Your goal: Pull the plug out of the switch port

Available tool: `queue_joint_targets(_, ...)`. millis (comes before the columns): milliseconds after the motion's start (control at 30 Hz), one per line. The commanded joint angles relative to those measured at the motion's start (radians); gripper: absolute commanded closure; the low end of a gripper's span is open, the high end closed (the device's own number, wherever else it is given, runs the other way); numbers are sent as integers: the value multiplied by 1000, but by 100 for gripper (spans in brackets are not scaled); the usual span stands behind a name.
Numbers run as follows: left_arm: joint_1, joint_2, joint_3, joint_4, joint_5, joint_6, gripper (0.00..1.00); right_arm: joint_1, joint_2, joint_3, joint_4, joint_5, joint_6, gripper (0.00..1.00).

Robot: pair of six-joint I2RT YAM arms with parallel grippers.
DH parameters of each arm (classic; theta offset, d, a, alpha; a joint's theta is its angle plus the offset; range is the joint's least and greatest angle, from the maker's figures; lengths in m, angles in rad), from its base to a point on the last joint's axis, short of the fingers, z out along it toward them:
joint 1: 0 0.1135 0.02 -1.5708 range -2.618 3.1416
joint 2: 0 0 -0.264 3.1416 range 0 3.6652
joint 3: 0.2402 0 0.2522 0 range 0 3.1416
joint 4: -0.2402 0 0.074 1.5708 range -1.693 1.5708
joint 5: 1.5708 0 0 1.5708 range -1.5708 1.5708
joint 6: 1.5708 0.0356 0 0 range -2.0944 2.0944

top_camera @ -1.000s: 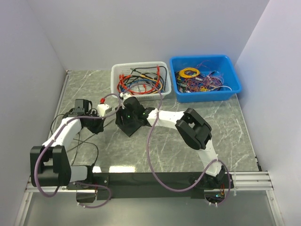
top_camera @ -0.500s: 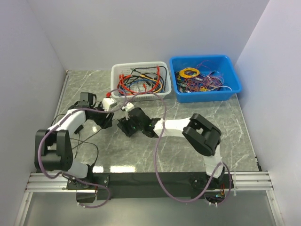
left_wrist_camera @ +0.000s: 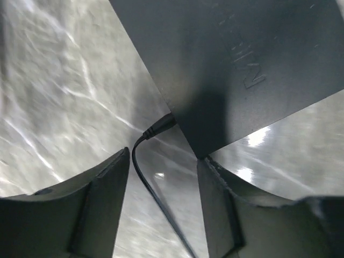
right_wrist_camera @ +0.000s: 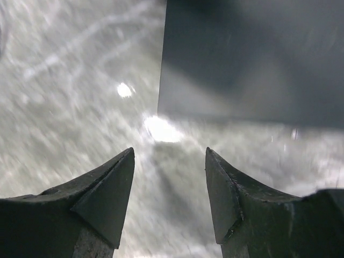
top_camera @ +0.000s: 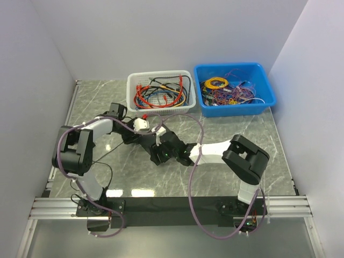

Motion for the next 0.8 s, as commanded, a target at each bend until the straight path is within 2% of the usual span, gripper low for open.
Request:
queue_joint_targets(0,-6,54,80,6,-6,159,42,1,-69,-30,-2,-6,21,37)
queue_joint_targets(133,-14,112,126,-117,-21,323,45,-13,-114,-94,47,-54,49,37)
queue_joint_targets(200,-31,109,112,-123,-24,339,58,-20,-141,-119,72,-61,72,37)
queue_joint_targets(233,-55,97,79,-120,-27,347,59,-28,-150,-142,78,-58,96,37)
queue_joint_targets(333,-124,34,-30,-45,-36,335,59,-42,-210,-196,110,-51,133,37)
queue_joint_targets(400,-152,-21,-67,-39,22,336,59,-52,-265,-219,121,-43,148,36)
queue_joint_targets(500,-180,-69,-84,-123,94,353,61,-82,-359,-268,118,-29,170,36)
queue_joint_targets(667,-197,-120,-92,-230,122,390,60,-147,-512,-366,106,-37,202,36)
queue_joint_targets(767,-212,-150,-104,-192,105,324,57,-181,-588,-404,99,-34,205,36)
